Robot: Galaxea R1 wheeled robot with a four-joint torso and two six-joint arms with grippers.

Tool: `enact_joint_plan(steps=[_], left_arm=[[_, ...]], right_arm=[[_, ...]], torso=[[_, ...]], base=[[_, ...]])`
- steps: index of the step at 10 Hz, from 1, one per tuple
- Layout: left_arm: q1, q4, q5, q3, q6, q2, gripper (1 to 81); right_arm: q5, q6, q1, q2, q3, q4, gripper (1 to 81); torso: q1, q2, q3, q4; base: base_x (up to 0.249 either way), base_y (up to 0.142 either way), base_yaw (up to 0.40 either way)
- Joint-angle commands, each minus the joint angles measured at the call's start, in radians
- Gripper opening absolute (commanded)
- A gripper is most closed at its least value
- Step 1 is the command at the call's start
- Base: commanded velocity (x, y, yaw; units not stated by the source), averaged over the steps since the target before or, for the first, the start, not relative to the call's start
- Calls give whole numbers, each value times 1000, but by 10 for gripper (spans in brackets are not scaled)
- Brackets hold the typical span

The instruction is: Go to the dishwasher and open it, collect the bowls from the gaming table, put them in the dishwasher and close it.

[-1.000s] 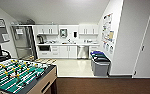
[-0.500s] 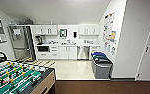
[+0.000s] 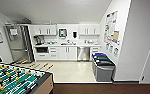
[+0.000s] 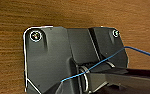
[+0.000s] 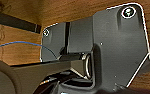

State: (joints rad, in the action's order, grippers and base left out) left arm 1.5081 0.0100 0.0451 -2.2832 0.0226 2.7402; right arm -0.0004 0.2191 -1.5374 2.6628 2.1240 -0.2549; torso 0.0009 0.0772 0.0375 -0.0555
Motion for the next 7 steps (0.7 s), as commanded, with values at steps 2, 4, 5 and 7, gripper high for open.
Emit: enact_joint_plan(steps=[2,4,5,7], left_arm=[[-61,-12,-48,10,0,-11,811],[-61,-12,-50,10,0,-10,811],[-61,-12,-48,8,0,-10,811],[-61,-12,-50,4,0,-8,811]], right_arm=[[-62,2,55,-25,-18,0,811],[-61,2,56,-25,-18,5,811],[-61,2,55,-25,-18,5,811],[-61,2,56,-25,-18,3,811]], torso=[[0,0,0,0],[0,0,0,0],[0,0,0,0],[0,0,0,0]], base=[[276,0,0],[276,0,0],[277,0,0],[277,0,0]])
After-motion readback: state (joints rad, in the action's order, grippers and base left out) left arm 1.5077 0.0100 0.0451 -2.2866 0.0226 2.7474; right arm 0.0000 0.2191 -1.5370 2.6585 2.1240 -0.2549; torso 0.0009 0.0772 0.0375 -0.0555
